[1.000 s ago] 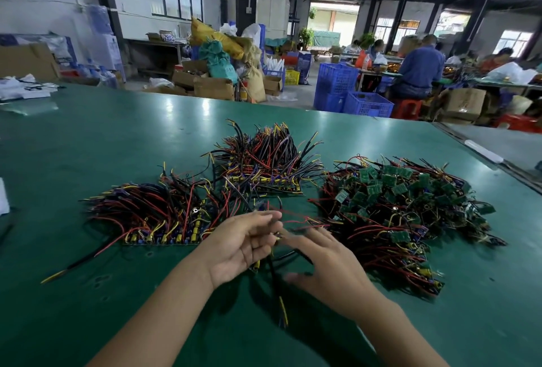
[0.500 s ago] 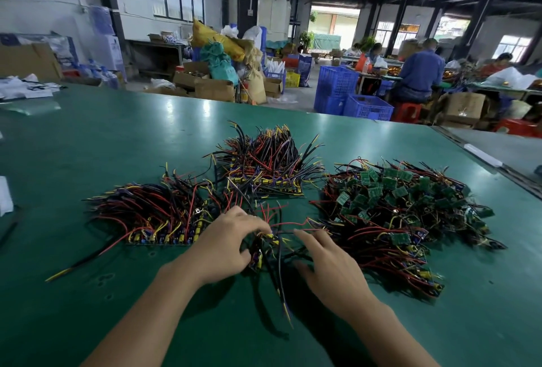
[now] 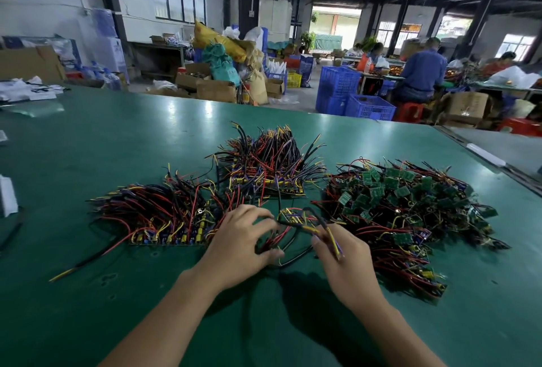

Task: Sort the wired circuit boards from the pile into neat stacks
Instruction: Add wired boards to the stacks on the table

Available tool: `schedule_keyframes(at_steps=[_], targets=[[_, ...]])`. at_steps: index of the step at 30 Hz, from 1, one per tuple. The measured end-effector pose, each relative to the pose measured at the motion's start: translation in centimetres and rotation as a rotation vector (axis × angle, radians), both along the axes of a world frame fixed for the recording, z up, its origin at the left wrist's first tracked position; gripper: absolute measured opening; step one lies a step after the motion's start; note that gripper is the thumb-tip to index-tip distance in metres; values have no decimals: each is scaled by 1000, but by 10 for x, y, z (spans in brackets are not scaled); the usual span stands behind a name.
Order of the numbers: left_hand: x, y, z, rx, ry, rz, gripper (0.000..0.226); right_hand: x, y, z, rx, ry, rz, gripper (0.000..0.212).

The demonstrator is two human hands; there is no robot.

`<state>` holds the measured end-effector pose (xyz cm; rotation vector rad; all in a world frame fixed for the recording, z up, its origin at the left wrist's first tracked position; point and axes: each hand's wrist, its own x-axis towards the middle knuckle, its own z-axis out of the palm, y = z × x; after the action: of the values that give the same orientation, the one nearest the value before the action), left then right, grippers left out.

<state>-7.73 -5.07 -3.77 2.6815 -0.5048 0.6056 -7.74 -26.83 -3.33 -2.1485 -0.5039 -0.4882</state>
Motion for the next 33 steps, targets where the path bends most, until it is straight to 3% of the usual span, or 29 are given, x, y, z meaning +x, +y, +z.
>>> schedule_keyframes(at_steps=[4,8,13,16,17,20,23,26,30,33], targets=[[1,-19,5,-144,-207,105,29,-2,3,-1,41,-45,111,7],[2,-15,5,-175,-288,99,8,0,2,-6,88,-10,117,12],[1,-17,0,-25,-159,66,38,-2,5,-4,317,161,216,8],[1,-22,1,4,-180,59,35,-4,10,-4,318,162,233,12],[2,-23,1,25,-142,31,34,-3,10,-5,337,151,199,16],[2,-23,-3,197,99,-8,60,-1,6,-3,384,87,72,19],[1,-26,-8,236,20,-39,43,2,1,0,431,73,-12,17],[3,-29,-1,93,-128,-78,20,4,-1,0,436,95,-77,18],[4,-18,17,-500,-196,41,15,4,-1,-2,372,154,-102,19],[7,-4,33,-765,-214,135,14,2,2,-1,286,157,-121,19]])
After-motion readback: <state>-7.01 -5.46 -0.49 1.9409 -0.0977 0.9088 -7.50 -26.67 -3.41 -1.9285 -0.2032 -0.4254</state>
